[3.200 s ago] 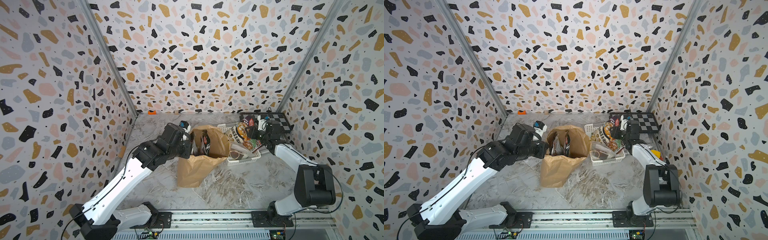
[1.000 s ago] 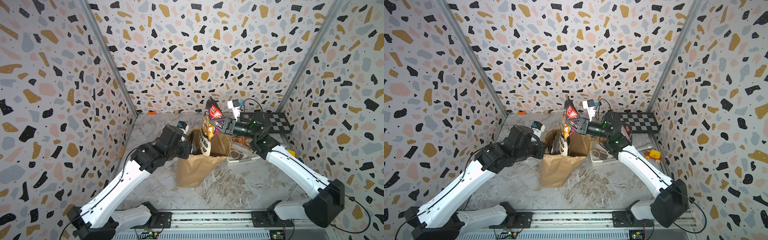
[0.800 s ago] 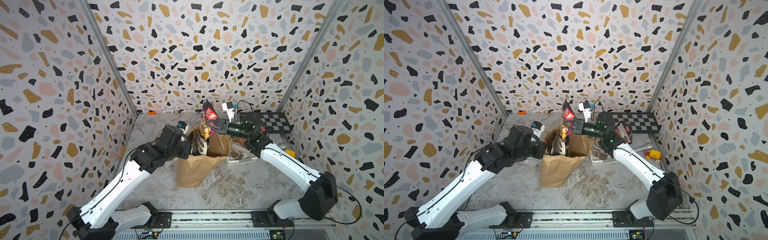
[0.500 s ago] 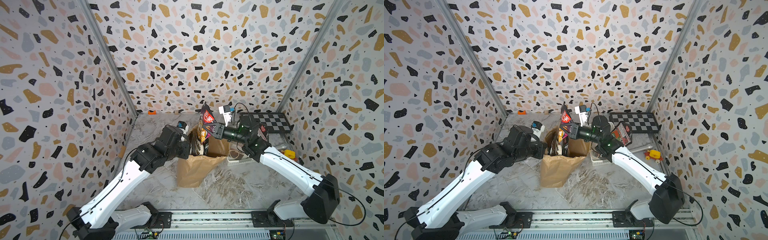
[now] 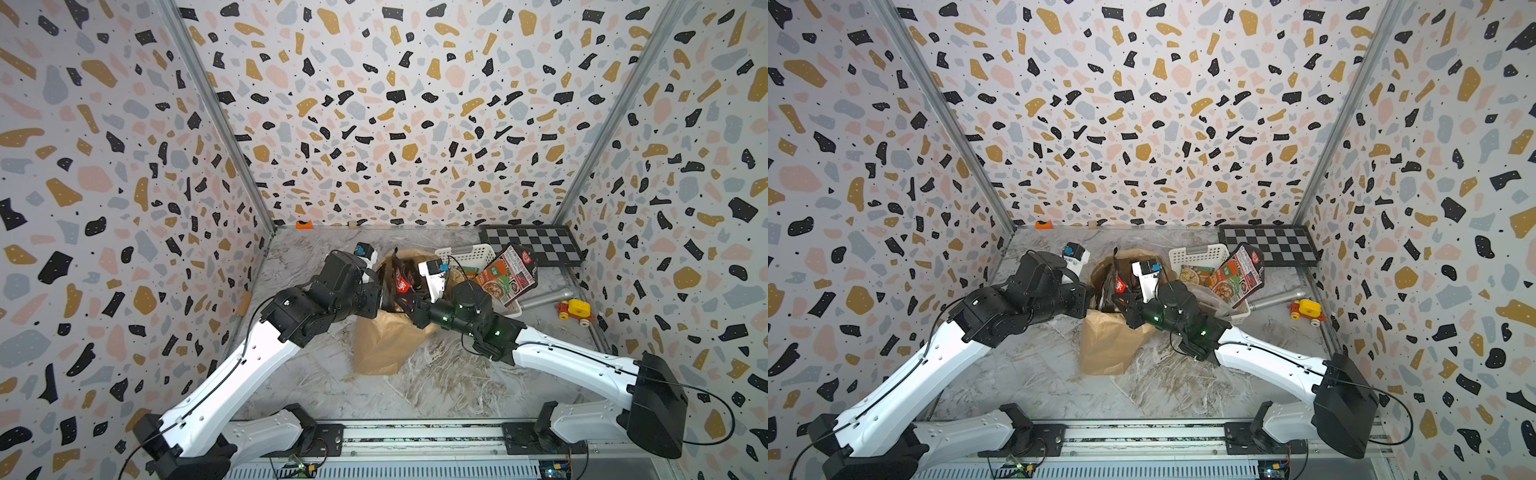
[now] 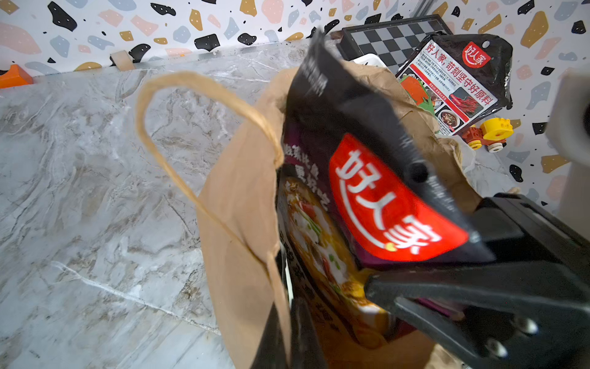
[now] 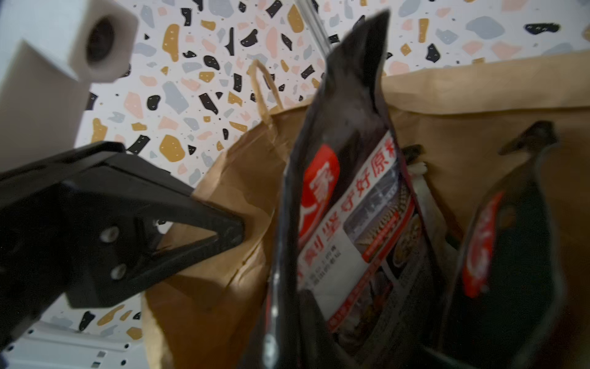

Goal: Place the condiment packets inside the bag
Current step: Place the condiment packet in the paper bag, then pick up the condiment packet from the storage box.

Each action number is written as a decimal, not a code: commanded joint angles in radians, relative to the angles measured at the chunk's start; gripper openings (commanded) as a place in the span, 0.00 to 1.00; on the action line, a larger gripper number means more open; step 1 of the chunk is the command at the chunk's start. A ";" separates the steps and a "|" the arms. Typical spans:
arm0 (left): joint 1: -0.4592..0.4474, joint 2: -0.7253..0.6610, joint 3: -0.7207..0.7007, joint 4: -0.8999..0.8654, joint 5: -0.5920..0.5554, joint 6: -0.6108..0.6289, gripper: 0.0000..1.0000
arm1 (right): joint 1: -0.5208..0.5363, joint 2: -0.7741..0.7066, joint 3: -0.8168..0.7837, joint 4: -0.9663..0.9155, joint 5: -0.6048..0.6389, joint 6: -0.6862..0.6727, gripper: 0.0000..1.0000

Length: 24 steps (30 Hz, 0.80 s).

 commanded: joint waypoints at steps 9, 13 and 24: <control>-0.003 -0.022 -0.002 0.064 -0.006 0.022 0.04 | -0.069 -0.191 0.193 -0.589 0.252 -0.237 0.69; -0.003 -0.022 0.001 0.062 0.000 0.020 0.00 | -0.272 -0.220 0.253 -0.765 0.272 -0.351 0.82; -0.002 -0.035 -0.002 0.064 -0.003 0.019 0.00 | -1.071 -0.108 0.063 -0.612 -0.115 -0.279 0.93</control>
